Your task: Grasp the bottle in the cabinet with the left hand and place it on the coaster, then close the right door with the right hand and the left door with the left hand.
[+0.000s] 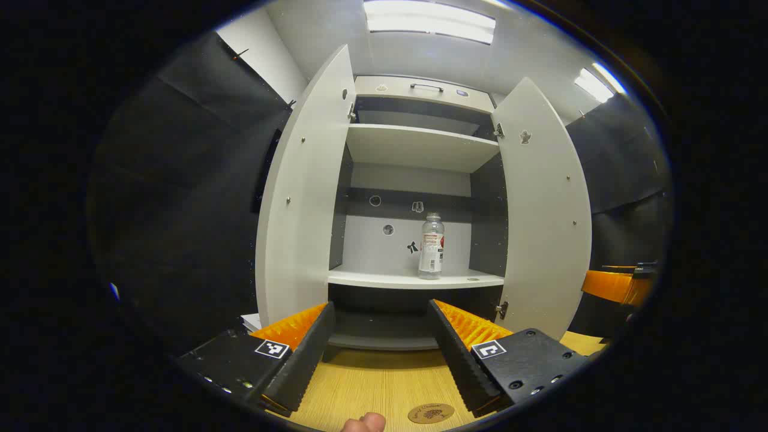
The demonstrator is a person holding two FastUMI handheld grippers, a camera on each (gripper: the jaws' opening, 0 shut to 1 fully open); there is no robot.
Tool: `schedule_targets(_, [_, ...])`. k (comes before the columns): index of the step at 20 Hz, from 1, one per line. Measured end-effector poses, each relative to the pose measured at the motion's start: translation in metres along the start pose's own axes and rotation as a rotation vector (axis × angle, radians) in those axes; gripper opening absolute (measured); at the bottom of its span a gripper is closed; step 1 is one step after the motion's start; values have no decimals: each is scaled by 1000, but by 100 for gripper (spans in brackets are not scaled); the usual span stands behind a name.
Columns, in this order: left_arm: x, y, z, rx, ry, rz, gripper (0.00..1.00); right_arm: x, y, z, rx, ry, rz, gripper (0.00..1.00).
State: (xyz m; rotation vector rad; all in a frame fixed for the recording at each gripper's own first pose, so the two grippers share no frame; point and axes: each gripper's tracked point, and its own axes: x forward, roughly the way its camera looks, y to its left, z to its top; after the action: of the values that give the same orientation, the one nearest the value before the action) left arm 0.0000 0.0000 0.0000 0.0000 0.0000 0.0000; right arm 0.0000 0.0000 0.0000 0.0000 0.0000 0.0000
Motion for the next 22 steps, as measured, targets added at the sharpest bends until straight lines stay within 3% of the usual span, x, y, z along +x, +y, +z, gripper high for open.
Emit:
schedule_targets(5, [-1, 0, 3, 9, -5, -3, 95, -4, -3, 5, -6, -16, -19, 83])
schedule_targets(6, [-1, 0, 2, 10, -4, -2, 99, -5, -3, 6, -5, -20, -20, 83])
schedule_targets(7, [-2, 1, 3, 10, -4, -1, 95, -5, -3, 7, -5, -21, -23, 83])
schedule_targets(19, [-4, -1, -2, 30, 12, -1, 94, -6, -2, -1, -7, -2, -24, 83])
schedule_targets(20, [-4, -1, -1, 31, 10, -1, 99, -6, -3, -1, -11, -4, -27, 83])
schedule_targets(22, [-3, -2, -1, 31, 8, -1, 94, -5, -4, -1, -21, -7, -31, 83])
